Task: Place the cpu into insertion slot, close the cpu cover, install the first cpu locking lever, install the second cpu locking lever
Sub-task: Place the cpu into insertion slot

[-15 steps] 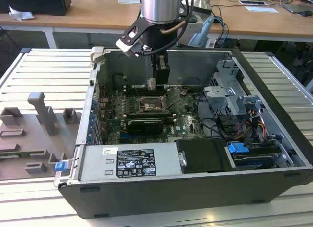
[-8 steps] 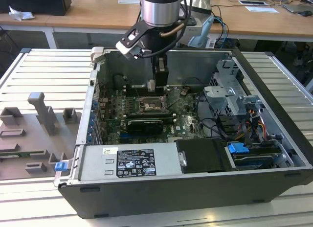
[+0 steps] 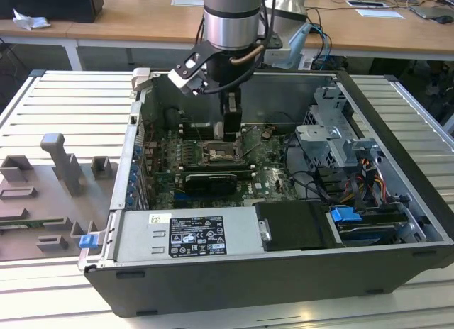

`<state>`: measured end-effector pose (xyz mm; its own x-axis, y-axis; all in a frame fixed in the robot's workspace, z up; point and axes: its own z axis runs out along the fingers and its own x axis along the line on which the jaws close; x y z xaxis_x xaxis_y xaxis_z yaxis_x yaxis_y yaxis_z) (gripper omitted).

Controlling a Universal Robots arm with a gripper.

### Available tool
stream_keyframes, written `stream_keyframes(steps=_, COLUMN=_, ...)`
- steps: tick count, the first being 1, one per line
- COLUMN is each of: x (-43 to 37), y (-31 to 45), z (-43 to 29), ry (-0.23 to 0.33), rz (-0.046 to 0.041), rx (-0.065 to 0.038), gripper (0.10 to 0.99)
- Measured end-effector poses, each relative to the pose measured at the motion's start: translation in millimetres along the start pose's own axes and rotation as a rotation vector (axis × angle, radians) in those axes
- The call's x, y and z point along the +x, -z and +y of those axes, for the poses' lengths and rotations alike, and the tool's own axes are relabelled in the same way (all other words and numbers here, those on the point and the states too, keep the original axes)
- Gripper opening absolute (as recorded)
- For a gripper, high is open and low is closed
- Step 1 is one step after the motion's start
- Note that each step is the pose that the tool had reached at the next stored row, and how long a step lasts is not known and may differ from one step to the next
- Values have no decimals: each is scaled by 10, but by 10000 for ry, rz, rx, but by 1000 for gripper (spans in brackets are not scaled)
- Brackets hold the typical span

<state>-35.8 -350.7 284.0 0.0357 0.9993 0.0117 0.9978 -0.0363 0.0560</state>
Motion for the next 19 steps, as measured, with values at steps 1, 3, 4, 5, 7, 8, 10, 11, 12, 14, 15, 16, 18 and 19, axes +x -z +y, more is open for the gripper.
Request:
stream_keyframes(steps=1, x=4, y=-25, z=-2, ry=-2, rz=0, rx=0, gripper=541)
stream_keyframes(steps=3, x=6, y=-63, z=-3, ry=1, rz=0, rx=0, gripper=541)
stream_keyframes(steps=4, x=7, y=-81, z=-5, ry=1, rz=0, rx=0, gripper=541)
stream_keyframes(steps=5, x=9, y=-110, z=-7, ry=0, rz=-1, rx=0, gripper=541)
stream_keyframes(steps=7, x=33, y=-175, z=-11, ry=4, rz=-1, rx=1, gripper=541)
stream_keyframes(steps=8, x=42, y=-209, z=-20, ry=101, rz=7, rx=-2, gripper=541)
stream_keyframes(steps=10, x=43, y=-239, z=-22, ry=430, rz=30, rx=-1, gripper=541)
stream_keyframes(steps=11, x=45, y=-263, z=-25, ry=685, rz=51, rx=2, gripper=541)
stream_keyframes(steps=12, x=54, y=-289, z=-30, ry=766, rz=57, rx=2, gripper=541)
stream_keyframes(steps=14, x=58, y=-312, z=-41, ry=773, rz=58, rx=2, gripper=541)
stream_keyframes(steps=15, x=71, y=-324, z=-50, ry=775, rz=56, rx=4, gripper=541)
stream_keyframes(steps=16, x=79, y=-336, z=-55, ry=773, rz=58, rx=2, gripper=541)
stream_keyframes(steps=18, x=85, y=-353, z=-58, ry=774, rz=58, rx=2, gripper=541)
stream_keyframes(steps=19, x=84, y=-359, z=-59, ry=776, rz=57, rx=3, gripper=541)
